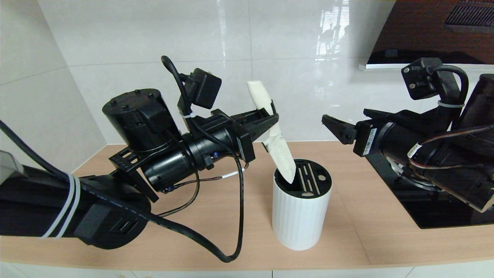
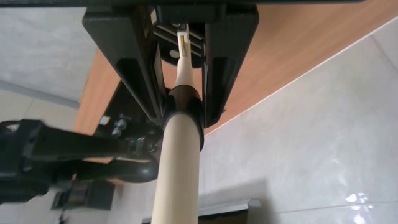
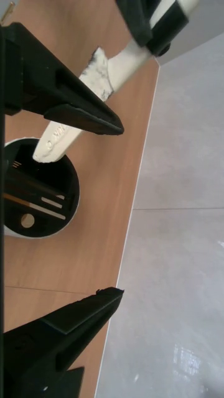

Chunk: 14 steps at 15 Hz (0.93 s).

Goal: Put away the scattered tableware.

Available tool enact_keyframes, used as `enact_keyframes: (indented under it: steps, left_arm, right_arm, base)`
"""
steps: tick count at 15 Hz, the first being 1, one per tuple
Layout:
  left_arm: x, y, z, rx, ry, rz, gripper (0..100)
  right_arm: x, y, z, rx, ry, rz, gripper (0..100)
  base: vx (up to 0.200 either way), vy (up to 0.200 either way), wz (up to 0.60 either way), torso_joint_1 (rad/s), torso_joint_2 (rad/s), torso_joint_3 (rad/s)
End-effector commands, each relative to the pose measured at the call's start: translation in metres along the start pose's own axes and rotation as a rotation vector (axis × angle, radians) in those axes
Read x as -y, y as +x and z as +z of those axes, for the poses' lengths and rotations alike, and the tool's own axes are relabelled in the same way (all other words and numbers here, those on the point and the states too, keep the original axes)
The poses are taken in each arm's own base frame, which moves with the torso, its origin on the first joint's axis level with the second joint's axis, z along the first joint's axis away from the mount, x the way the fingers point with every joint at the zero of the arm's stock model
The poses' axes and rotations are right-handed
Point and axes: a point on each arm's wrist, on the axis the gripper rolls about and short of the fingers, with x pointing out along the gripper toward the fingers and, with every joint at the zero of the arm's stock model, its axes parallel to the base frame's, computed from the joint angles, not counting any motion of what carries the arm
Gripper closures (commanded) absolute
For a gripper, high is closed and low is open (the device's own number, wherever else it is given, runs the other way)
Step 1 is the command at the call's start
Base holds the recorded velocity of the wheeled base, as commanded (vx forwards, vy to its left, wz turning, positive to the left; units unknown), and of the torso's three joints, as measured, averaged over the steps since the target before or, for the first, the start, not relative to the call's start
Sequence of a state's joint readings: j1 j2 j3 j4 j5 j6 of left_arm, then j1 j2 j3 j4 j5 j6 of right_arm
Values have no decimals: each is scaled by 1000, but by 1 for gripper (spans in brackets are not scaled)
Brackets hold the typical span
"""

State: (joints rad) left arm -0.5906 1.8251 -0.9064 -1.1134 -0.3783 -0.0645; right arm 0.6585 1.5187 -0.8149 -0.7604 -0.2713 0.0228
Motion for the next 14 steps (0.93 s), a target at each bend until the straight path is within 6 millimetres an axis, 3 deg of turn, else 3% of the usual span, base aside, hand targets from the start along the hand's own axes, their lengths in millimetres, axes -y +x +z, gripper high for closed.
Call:
enact_keyframes:
  steps: [1, 14]
  left_arm:
    - [1, 2, -4, -8, 0, -3, 100]
    - [6, 12, -26, -97, -15, -25, 100]
  right_arm:
    - [-1, 2, -3, -9, -2, 1, 0]
    - [-2, 6, -8, -28, -7, 0, 0]
  base:
    - [0, 0, 0, 0, 0, 0]
    - [0, 0, 0, 0, 0, 0]
